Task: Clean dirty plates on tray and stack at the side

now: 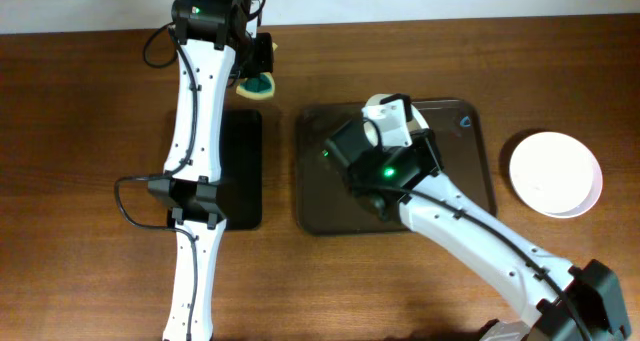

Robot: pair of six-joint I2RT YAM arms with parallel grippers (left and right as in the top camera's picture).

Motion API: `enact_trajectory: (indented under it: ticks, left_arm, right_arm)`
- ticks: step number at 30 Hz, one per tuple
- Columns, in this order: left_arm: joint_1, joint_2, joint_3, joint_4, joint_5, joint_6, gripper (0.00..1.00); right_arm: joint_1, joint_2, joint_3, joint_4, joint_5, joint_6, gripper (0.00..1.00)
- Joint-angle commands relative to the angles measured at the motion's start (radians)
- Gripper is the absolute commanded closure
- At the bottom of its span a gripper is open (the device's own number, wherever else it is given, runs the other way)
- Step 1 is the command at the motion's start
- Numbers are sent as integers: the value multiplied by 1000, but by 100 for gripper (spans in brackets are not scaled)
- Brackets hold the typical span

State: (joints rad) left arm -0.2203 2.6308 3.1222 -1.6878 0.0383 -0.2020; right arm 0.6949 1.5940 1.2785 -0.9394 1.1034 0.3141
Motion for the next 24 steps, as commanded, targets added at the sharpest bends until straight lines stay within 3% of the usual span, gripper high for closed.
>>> enact_trajectory:
  ticks: [1,3,8,12,14,16,18,21,24]
  left_arm:
    - [1,-41,16,0,6,16,100]
    - [1,-41,16,0,7,16,100]
    - [1,-41,16,0,6,16,100]
    - [1,-41,16,0,-32,16,100]
    - [1,-41,16,0,-35,16,100]
    - [1,-41,16,0,-35,16,100]
    - [1,-41,16,0,-35,17,100]
    - [1,-41,16,0,-35,17,100]
    - [1,-41,16,0,-35,17,100]
  right_arm:
    - [74,-24,15,1,291,21,96]
    - [104,-24,15,4,358,21,96]
    - [103,-24,15,4,305,92,96]
    - [24,-24,15,20,-261,111,96]
    - [-106,-26,15,53,-631,90,96]
    - [-230,-37,15,91,-868,29,96]
    - [-455,-60,15,118,-1169,-24,96]
    - [-760,-72,15,97,-1321,-27,96]
    - [-1126,-65,11,68,-1298,-26,96]
